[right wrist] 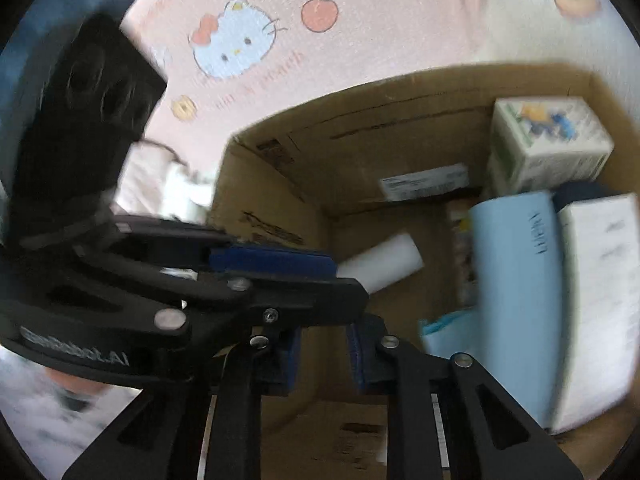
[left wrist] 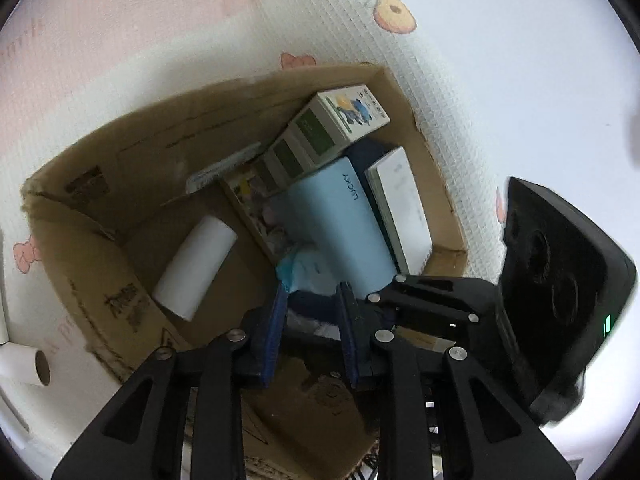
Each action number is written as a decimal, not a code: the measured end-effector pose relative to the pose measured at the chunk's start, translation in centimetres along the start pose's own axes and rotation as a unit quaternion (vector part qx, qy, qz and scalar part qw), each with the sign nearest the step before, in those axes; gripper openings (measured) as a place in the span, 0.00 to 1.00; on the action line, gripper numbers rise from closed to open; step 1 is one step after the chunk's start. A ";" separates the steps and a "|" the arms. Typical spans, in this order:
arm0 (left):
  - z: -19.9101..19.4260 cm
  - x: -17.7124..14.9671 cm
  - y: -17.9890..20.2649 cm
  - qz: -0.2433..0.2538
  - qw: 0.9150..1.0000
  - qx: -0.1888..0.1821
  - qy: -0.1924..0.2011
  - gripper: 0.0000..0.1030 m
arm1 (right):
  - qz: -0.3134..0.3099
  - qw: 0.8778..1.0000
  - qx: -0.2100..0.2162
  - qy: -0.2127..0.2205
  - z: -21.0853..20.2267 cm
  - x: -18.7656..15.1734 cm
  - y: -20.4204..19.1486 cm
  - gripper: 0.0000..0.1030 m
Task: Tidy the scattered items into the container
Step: 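Lower the tube into the box and open the right gripper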
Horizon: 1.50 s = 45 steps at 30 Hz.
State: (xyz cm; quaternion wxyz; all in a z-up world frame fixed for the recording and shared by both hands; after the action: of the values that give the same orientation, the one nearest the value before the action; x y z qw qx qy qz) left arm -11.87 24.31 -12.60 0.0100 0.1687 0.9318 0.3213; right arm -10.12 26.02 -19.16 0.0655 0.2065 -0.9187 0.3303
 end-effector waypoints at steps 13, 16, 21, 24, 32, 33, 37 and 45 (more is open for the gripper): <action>0.1 0.2 -1.5 0.076 0.986 0.145 -0.030 0.14 | 0.078 0.995 0.006 -0.058 1.9 -0.2 2.8 0.23; 0.0 0.8 -2.2 0.091 0.982 0.161 -0.038 0.14 | 0.115 0.989 -0.001 -0.092 3.6 -0.3 3.3 0.31; 0.6 2.7 -3.2 0.101 0.982 0.151 -0.044 0.14 | 0.177 0.978 0.008 -0.112 5.5 -0.1 5.0 0.42; 1.0 3.5 -3.5 0.108 0.984 0.134 -0.044 0.16 | 0.213 0.968 0.011 -0.131 6.9 0.2 5.8 0.42; -2.7 4.0 -2.6 0.166 0.976 0.128 0.054 0.34 | 0.247 0.953 -0.023 -0.172 10.8 0.8 6.5 0.42; -3.1 3.9 -2.6 0.169 0.975 0.128 0.060 0.35 | 0.252 0.950 -0.030 -0.182 11.3 0.6 6.7 0.42; -3.8 3.8 -3.1 0.169 0.976 0.115 0.070 0.36 | 0.254 0.946 -0.059 -0.193 12.5 0.5 7.0 0.42; -4.2 3.4 -4.5 0.143 0.983 0.097 0.058 0.36 | 0.226 0.955 -0.062 -0.179 13.1 1.0 6.1 0.42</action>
State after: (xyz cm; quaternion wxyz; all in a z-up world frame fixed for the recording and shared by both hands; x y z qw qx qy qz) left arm -17.01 19.66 -11.68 -0.1066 0.2819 0.9235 0.2371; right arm -13.41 21.62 -32.60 -0.1642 0.0447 -0.9566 0.2364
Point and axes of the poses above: each gripper's, at about its wrist camera, not at the fingertips, and z roughly the way its jaws point, y to its right, x to its top, the point moved 5 cm from there along z, roughly the way its jaws point, and after that the axes turned 4 degrees about -y, right-handed, at the moved point
